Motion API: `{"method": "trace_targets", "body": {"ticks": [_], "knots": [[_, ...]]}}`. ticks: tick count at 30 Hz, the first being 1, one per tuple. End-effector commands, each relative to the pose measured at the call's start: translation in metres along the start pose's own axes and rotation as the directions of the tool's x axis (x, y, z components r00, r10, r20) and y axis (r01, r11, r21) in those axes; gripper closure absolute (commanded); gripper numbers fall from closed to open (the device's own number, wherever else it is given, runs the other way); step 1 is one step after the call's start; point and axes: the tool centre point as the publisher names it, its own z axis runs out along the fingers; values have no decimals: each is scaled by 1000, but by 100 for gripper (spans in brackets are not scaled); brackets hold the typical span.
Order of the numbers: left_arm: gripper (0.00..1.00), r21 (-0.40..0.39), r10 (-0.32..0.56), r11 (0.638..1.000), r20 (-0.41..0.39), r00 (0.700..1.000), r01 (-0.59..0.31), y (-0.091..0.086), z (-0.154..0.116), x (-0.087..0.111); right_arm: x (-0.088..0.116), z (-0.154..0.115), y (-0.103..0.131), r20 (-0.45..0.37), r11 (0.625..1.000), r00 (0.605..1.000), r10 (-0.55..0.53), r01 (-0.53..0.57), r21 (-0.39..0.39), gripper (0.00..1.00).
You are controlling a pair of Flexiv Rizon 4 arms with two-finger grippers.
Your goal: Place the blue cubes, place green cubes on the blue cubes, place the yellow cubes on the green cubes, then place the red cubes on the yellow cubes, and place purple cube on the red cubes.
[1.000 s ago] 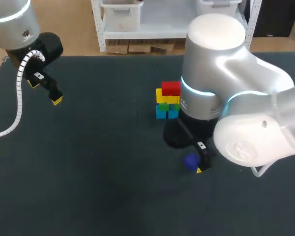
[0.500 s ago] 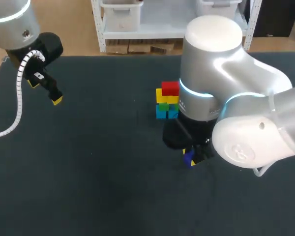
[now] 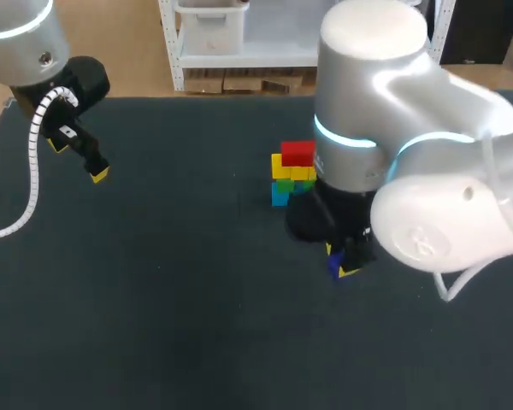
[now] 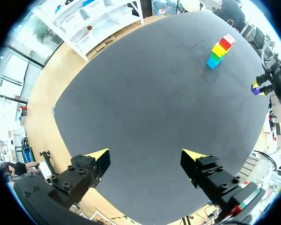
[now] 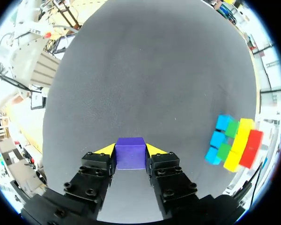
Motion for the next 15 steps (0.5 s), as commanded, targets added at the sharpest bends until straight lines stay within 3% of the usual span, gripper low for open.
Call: {"method": "trace_targets", "body": {"ticks": [1, 15], "knots": [[0, 3, 2, 1000, -1, 1000, -2, 2, 0, -1, 3, -19, -2, 6, 1000, 1000, 21, -21, 1, 100], [0, 3, 2, 1000, -1, 1000, -2, 2, 0, -1, 2, -73, -30, -3, 996, 999, 42, -42, 80, 100]]}}
